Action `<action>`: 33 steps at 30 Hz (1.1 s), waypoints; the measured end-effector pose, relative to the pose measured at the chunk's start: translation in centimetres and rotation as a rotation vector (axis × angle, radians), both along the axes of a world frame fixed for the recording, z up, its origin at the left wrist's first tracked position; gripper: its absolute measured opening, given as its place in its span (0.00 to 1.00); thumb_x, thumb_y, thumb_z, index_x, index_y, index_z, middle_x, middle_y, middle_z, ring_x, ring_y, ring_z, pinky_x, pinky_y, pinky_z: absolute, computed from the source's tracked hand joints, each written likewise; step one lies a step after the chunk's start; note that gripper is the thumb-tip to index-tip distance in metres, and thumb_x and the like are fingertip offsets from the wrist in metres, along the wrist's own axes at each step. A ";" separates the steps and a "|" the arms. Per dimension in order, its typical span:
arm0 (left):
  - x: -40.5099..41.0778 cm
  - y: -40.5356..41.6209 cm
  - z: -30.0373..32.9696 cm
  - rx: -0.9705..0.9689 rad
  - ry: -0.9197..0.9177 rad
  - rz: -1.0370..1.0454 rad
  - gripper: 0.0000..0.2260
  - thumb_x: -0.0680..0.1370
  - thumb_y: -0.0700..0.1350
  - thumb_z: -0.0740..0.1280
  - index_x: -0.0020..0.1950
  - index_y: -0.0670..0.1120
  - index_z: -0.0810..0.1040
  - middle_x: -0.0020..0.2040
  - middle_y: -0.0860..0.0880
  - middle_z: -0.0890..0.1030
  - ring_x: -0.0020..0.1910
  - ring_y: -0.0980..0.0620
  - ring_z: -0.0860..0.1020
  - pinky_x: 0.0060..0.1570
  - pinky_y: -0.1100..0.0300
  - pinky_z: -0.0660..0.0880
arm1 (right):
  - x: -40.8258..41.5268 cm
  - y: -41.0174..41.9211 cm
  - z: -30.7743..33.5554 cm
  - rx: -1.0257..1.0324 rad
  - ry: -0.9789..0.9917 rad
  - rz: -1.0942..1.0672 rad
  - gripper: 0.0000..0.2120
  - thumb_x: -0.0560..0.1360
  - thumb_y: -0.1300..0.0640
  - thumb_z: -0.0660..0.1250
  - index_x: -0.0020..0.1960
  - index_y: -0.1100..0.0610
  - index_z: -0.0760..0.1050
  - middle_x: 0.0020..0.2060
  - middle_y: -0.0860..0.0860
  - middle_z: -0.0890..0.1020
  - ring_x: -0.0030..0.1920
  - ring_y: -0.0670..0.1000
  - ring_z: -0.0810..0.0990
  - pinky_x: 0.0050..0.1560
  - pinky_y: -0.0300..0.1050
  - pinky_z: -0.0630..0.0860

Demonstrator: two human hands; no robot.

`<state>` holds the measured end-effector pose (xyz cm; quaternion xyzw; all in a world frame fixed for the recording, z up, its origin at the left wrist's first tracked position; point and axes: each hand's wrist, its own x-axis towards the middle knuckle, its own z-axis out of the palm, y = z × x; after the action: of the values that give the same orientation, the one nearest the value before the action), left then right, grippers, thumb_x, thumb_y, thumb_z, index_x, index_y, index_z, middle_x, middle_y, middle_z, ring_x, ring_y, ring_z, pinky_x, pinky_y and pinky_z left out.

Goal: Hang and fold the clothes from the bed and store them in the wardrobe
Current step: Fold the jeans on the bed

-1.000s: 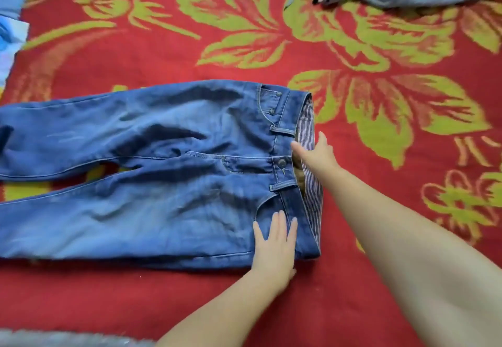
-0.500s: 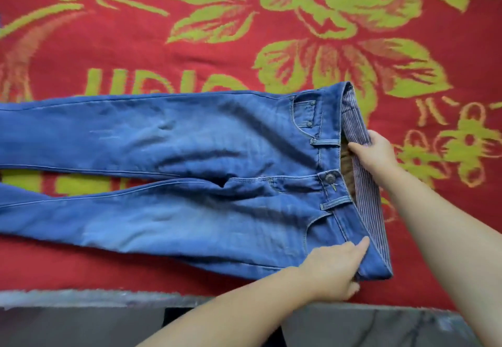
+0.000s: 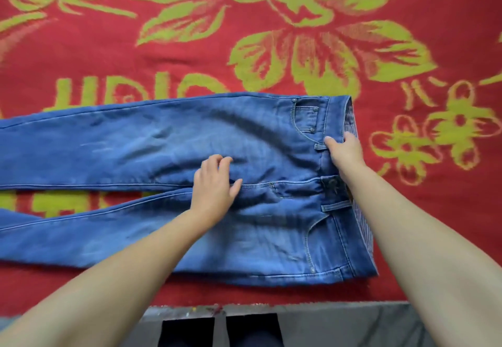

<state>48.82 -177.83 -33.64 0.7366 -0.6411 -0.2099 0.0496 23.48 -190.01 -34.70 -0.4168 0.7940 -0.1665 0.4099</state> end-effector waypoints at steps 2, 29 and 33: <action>0.7 1.1 -0.3 -0.052 0.019 0.097 0.18 0.74 0.45 0.73 0.58 0.36 0.76 0.54 0.38 0.76 0.52 0.36 0.74 0.50 0.45 0.70 | -0.9 -1.0 0.5 -0.216 0.023 -0.001 0.03 0.77 0.59 0.61 0.50 0.56 0.71 0.39 0.50 0.73 0.40 0.51 0.72 0.39 0.43 0.62; 26.8 11.3 -1.7 0.358 -0.032 0.191 0.20 0.78 0.43 0.64 0.69 0.44 0.70 0.64 0.43 0.71 0.66 0.43 0.68 0.63 0.48 0.68 | 28.3 11.5 2.2 -0.303 0.063 1.178 0.18 0.76 0.69 0.60 0.64 0.63 0.75 0.64 0.56 0.76 0.64 0.59 0.73 0.62 0.52 0.72; 33.3 12.9 -2.7 0.379 -0.181 0.000 0.17 0.77 0.51 0.64 0.65 0.47 0.73 0.60 0.46 0.74 0.63 0.45 0.71 0.62 0.51 0.65 | 35.5 15.0 0.1 -0.114 0.140 1.256 0.18 0.78 0.62 0.59 0.68 0.57 0.71 0.63 0.54 0.75 0.65 0.56 0.71 0.62 0.51 0.70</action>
<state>82.10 -164.90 -36.38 0.7486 -0.5918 -0.2599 -0.1477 59.02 -175.00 -34.58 -0.8342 0.4131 0.0914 0.3536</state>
